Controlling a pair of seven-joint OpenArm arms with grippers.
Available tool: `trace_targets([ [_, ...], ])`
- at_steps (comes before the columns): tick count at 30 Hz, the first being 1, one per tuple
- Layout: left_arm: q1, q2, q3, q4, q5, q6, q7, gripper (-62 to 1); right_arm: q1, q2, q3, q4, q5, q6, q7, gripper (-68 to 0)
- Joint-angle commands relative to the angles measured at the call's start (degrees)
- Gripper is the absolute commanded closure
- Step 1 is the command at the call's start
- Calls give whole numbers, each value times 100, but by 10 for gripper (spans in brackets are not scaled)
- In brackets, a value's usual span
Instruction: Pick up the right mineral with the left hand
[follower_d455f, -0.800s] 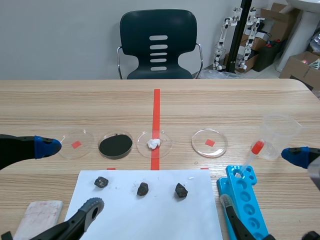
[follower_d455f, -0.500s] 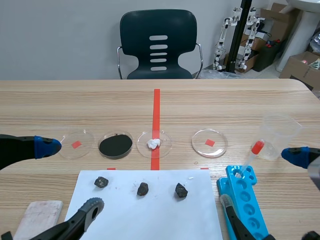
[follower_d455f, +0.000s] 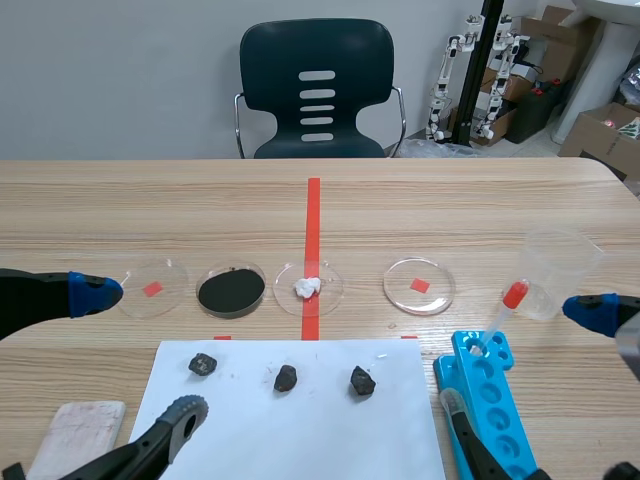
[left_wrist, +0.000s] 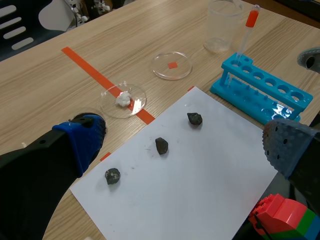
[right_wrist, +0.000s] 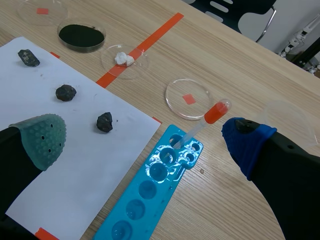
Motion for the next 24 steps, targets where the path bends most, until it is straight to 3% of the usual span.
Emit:
trace_targets([
  [1, 31, 61, -26, 151, -59, -9, -101, -623, 35, 44, 15, 70, 46, -2, 85, -679],
  [24, 33, 221, -24, 131, -66, -4, -98, -623, 35, 44, 15, 70, 46, -2, 85, -679],
])
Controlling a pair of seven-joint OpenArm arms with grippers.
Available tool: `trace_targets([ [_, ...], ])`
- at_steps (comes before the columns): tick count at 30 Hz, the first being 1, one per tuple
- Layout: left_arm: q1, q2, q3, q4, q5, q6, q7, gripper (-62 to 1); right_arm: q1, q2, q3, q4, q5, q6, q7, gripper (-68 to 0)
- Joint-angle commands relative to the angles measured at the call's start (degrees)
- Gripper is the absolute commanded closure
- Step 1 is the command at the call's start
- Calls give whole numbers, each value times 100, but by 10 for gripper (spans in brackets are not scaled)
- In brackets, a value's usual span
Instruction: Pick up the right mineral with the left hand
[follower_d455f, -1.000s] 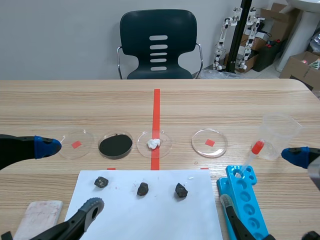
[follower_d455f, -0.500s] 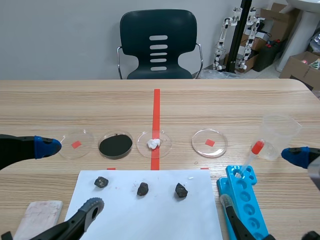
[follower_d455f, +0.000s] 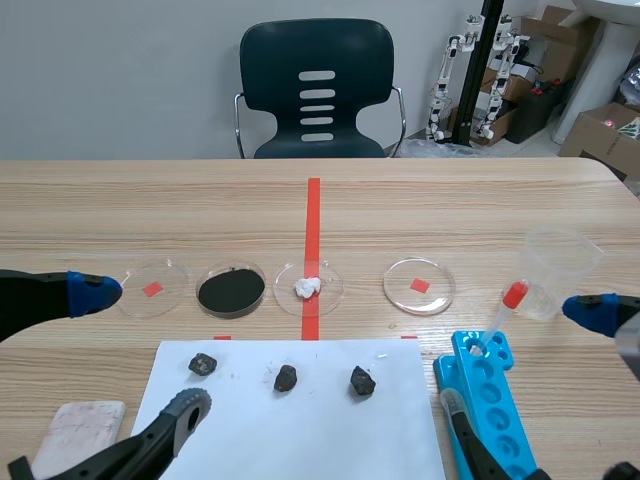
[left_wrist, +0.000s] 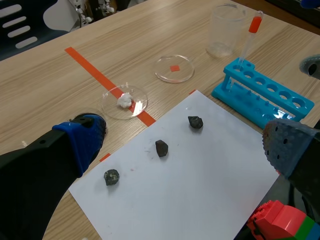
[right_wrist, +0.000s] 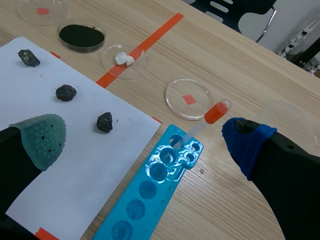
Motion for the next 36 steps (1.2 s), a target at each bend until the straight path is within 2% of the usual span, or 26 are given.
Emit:
trace_targets([
  [1, 28, 31, -24, 125, -66, -4, -92, -623, 35, 44, 15, 70, 46, -2, 85, -679],
  [5, -116, 28, 109, 125, -103, 177, 164, -623, 35, 44, 15, 70, 46, -2, 85, -679],
  [9, -507, 26, 446, 122, -476, 376, 1207, -623, 35, 44, 15, 70, 46, -2, 85, -679],
  [13, -977, 26, 933, 118, -601, 874, 2061, -623, 35, 44, 15, 70, 46, -2, 85, -679],
  [16, -1386, 24, 1357, 79, -688, 1449, 2669, -623, 35, 44, 15, 70, 46, -2, 85, -679],
  [22, -2297, -7, 2214, -197, -1250, 2592, 3851, -623, 35, 44, 15, 70, 46, -2, 85, -679],
  [26, -2903, -4, 2743, -476, -1497, 3399, 4562, -623, 35, 44, 15, 70, 46, -2, 85, -679],
  [36, -4194, 39, 4061, -667, -1556, 5117, 5613, -623, 35, 44, 15, 70, 46, -2, 85, -679],
])
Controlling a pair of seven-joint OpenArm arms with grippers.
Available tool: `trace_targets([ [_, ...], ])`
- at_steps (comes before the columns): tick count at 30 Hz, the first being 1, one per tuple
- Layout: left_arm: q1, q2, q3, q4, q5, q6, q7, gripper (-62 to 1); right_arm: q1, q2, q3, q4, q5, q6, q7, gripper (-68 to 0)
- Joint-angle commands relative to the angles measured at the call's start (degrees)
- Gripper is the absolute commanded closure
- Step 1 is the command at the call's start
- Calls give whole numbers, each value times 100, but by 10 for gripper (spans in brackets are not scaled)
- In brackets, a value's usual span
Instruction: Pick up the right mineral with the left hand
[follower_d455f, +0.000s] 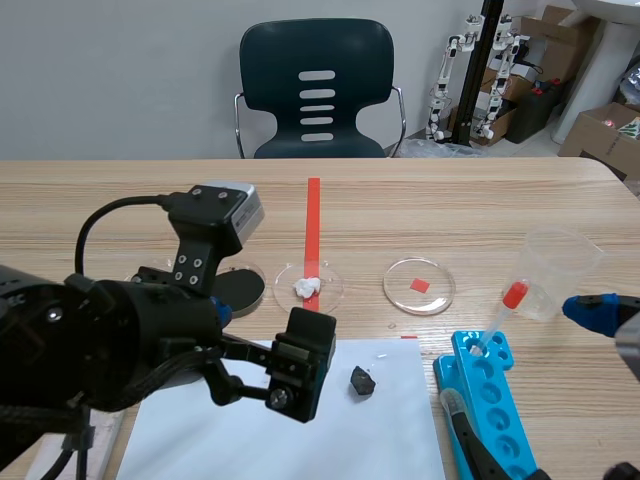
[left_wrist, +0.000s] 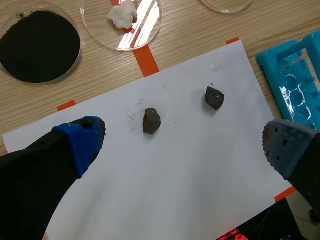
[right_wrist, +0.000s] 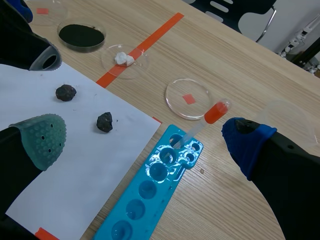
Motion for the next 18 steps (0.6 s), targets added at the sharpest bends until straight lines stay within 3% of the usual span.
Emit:
trace_targets([
  [1, -133, 59, 114, 109, 35, 243, 50, -623, 35, 44, 15, 70, 46, -2, 85, -679],
  [5, -605, 225, 540, -153, 227, 643, 442, -623, 35, 44, 15, 70, 46, -2, 85, -679],
  [11, -1357, 623, 1143, -1012, 271, 1091, 1010, -623, 35, 44, 15, 70, 46, -2, 85, -679],
  [18, -2009, 1167, 1696, -1845, 376, 1307, 1187, -623, 35, 44, 15, 70, 46, -2, 85, -679],
])
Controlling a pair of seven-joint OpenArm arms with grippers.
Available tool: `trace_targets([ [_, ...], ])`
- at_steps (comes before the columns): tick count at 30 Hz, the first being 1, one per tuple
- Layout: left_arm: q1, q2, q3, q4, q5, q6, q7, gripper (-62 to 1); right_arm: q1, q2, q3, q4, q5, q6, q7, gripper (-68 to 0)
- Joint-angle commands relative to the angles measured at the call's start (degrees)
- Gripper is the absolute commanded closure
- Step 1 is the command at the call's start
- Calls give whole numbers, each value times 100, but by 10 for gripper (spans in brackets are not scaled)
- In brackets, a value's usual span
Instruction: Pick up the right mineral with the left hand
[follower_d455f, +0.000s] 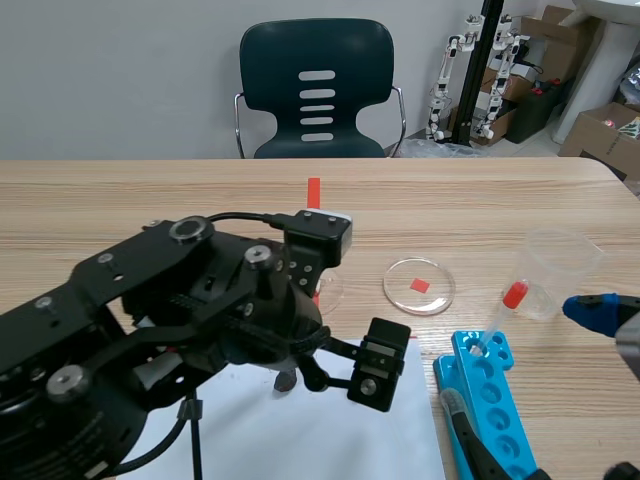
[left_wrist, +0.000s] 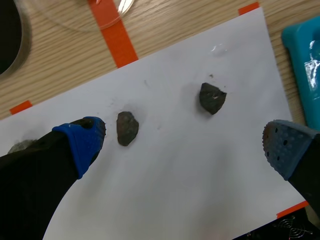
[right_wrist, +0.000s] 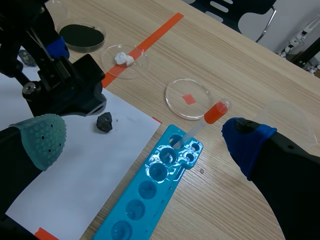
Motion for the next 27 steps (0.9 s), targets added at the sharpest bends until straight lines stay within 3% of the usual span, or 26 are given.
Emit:
trace_targets([
  [1, -107, 181, 31, 48, 9, 136, -35, -623, 35, 44, 15, 70, 46, -2, 85, -679],
  [15, -868, 1110, 352, -1631, 142, 219, 94, -623, 35, 44, 15, 70, 46, -2, 85, -679],
  [27, -1071, 1458, 649, -2677, 160, 216, -57, -623, 35, 44, 15, 70, 46, -2, 85, -679],
])
